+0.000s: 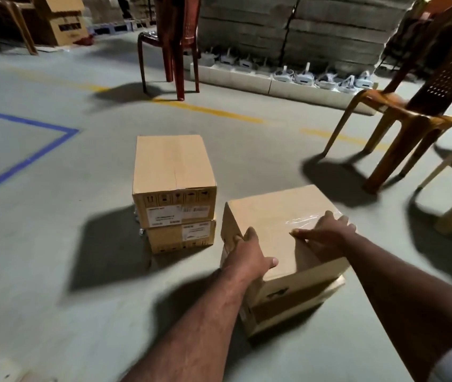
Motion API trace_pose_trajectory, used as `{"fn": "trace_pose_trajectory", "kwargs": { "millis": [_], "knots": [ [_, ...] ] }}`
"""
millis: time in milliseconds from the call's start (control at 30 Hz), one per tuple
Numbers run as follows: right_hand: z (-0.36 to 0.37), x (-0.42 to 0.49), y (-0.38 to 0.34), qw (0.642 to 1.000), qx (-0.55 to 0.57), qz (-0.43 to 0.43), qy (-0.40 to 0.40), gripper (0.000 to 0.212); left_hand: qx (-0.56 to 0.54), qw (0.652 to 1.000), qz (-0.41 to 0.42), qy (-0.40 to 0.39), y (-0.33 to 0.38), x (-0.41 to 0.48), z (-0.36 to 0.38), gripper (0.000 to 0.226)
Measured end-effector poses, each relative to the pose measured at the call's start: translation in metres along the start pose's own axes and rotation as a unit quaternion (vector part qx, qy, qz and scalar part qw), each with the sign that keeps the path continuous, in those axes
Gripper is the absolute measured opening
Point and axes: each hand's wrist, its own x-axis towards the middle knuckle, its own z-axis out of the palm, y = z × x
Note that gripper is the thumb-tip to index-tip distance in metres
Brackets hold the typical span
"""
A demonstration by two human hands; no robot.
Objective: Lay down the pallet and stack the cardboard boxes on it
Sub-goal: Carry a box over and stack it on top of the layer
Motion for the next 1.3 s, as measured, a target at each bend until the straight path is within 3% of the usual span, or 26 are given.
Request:
{"fn": "trace_pose_trajectory", "kwargs": {
  "millis": [100, 233, 333, 367, 433, 500, 533, 600, 767, 833, 967, 1067, 1167, 1300],
  "knots": [
    [-0.013, -0.003, 0.013, 0.998, 0.061, 0.034, 0.001, 0.150, -0.023, 1.000, -0.001, -0.012, -0.006, 0.003, -0.002, 0.102],
    [0.001, 0.044, 0.038, 0.991, 0.126, 0.042, -0.014, 0.155, -0.049, 0.999, -0.010, -0.020, -0.010, 0.002, -0.005, 0.110],
    [-0.007, 0.051, 0.035, 0.990, 0.133, 0.055, -0.009, 0.141, -0.107, 0.993, -0.044, -0.029, -0.017, -0.001, -0.015, 0.119],
    [-0.014, 0.045, 0.031, 0.988, 0.146, 0.057, -0.006, 0.137, -0.150, 0.987, -0.056, -0.027, -0.019, -0.003, -0.020, 0.112],
    [-0.034, 0.011, 0.013, 0.987, 0.154, 0.034, -0.003, 0.117, -0.240, 0.968, -0.076, -0.012, -0.025, -0.009, -0.035, 0.070],
    [-0.058, -0.020, -0.008, 0.987, 0.163, 0.002, 0.006, 0.079, -0.299, 0.951, -0.083, 0.004, -0.029, -0.022, -0.058, 0.029],
    [-0.070, -0.028, -0.016, 0.987, 0.157, -0.012, 0.005, 0.063, -0.309, 0.947, -0.081, 0.015, -0.031, -0.028, -0.074, 0.021],
    [-0.095, -0.040, -0.036, 0.988, 0.144, -0.050, -0.010, 0.052, -0.303, 0.950, -0.072, 0.039, -0.033, -0.042, -0.113, 0.020],
    [-0.144, -0.091, -0.103, 0.981, 0.126, -0.114, -0.091, 0.045, -0.266, 0.952, -0.049, 0.142, -0.035, -0.085, -0.215, 0.039],
    [-0.150, -0.112, -0.133, 0.972, 0.159, -0.119, -0.126, 0.046, -0.257, 0.945, -0.038, 0.200, -0.039, -0.110, -0.252, 0.035],
    [-0.131, -0.143, -0.195, 0.923, 0.263, -0.154, -0.233, 0.054, -0.217, 0.926, -0.017, 0.309, -0.057, -0.172, -0.320, 0.027],
    [-0.105, -0.191, -0.242, 0.880, 0.313, -0.192, -0.302, 0.050, -0.163, 0.910, -0.016, 0.380, -0.071, -0.229, -0.359, 0.036],
    [-0.079, -0.252, -0.273, 0.850, 0.336, -0.251, -0.319, 0.065, -0.100, 0.896, -0.004, 0.433, -0.088, -0.288, -0.383, 0.048],
    [-0.044, -0.311, -0.296, 0.739, 0.421, -0.279, -0.446, 0.103, -0.060, 0.875, 0.033, 0.479, -0.125, -0.363, -0.391, 0.072]
  ]
}}
